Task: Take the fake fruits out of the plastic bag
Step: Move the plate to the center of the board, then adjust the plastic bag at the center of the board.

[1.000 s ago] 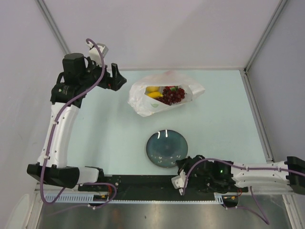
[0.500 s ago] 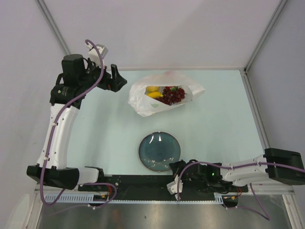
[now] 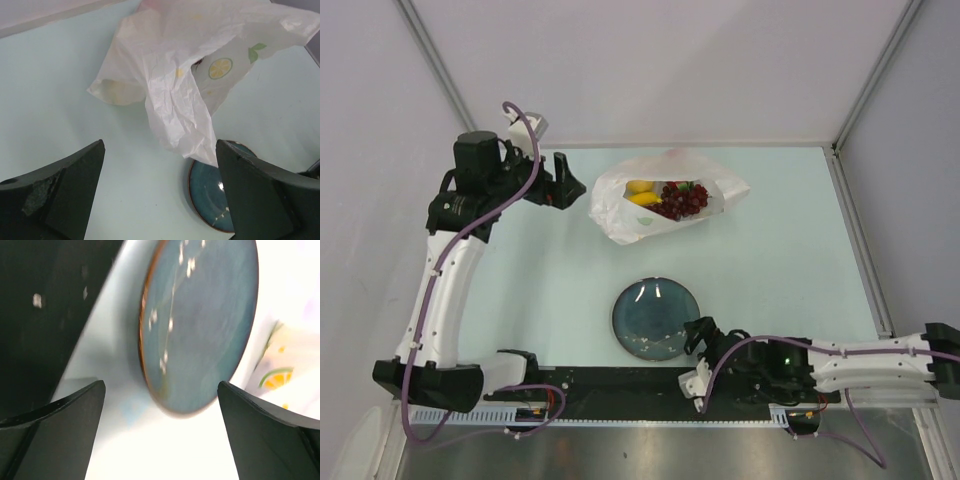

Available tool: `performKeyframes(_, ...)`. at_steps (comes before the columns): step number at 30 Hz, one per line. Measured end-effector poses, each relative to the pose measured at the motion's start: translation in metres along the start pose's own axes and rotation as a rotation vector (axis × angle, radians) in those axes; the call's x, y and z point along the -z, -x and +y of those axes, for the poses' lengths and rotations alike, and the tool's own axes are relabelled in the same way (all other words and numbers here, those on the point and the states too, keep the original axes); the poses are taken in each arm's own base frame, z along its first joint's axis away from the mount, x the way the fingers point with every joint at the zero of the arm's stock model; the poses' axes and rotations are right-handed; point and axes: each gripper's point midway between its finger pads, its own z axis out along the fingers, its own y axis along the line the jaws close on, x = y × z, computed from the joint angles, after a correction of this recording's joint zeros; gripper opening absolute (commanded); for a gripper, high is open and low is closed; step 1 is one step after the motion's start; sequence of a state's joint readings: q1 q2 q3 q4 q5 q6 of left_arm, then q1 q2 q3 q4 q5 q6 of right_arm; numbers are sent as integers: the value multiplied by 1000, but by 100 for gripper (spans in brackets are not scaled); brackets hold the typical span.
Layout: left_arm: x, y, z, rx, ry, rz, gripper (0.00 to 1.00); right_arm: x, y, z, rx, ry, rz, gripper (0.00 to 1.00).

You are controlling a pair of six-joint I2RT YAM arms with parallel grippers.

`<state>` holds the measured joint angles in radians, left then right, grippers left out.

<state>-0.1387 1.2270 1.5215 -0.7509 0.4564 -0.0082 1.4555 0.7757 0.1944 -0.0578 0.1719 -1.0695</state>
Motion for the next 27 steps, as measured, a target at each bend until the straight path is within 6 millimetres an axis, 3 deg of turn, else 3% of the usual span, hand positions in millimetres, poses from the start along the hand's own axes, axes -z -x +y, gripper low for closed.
performKeyframes(3, 5, -15, -2, 15, 1, 32, 97, 20, -5, -16, -71, -14, 35, 100)
performKeyframes(7, 7, -28, -7, 29, -19, 60, 97, 41, -8, -70, -216, -149, 69, 99)
performKeyframes(11, 7, -55, -16, 38, -84, 110, 97, 47, -30, -122, -426, -276, 128, 97)
performKeyframes(15, 3, -89, -25, 43, -155, 168, 97, 46, -60, -168, -676, -365, 147, 84)
performKeyframes(19, 0, -98, -28, -22, -192, 200, 96, 51, -84, -239, -933, -499, 63, 74)
performKeyframes(23, -13, -96, -36, -35, -279, 223, 94, 40, -87, -288, -1064, -564, -43, 71)
performKeyframes(27, -31, -103, -42, -27, -335, 259, 91, 4, -108, -293, -1201, -556, -33, 63)
